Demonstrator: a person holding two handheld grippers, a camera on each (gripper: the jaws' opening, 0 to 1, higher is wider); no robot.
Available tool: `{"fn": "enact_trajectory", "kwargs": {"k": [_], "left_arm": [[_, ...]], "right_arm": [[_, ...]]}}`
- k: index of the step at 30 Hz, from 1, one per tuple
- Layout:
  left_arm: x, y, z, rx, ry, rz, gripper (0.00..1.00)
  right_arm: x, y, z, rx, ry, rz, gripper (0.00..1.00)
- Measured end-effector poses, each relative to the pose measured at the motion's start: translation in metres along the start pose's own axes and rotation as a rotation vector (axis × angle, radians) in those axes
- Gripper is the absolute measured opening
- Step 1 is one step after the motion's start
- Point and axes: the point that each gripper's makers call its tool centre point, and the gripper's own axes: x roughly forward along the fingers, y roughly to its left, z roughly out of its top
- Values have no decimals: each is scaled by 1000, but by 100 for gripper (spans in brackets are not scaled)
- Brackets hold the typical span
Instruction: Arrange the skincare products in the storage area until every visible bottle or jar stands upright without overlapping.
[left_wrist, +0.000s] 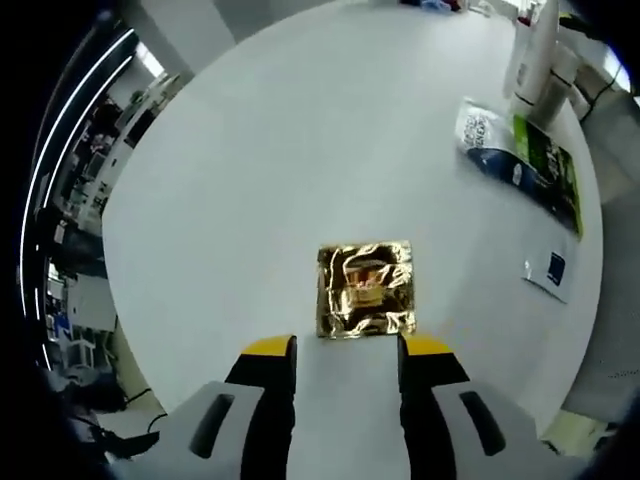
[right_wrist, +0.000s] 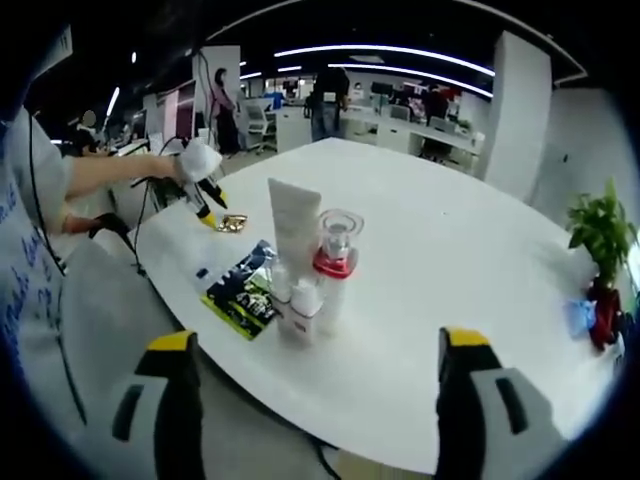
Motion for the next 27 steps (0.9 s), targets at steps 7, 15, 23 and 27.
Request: {"fn": "enact_trajectory", "kwargs": {"k": [7, 15, 23, 27], "left_arm": [[3, -4, 14, 33, -19, -7, 38], [10, -6, 32, 35, -43, -13, 38], [14, -6, 47, 44, -58, -24, 38], [17, -4, 51, 38, -58, -31, 38]], "right_arm": [[0, -1, -1, -2, 4, -2, 100], [2, 1, -2, -4, 12, 6, 100], [1, 0, -2, 0, 12, 2, 100], [0, -1, -4, 5, 16, -1, 100]]}}
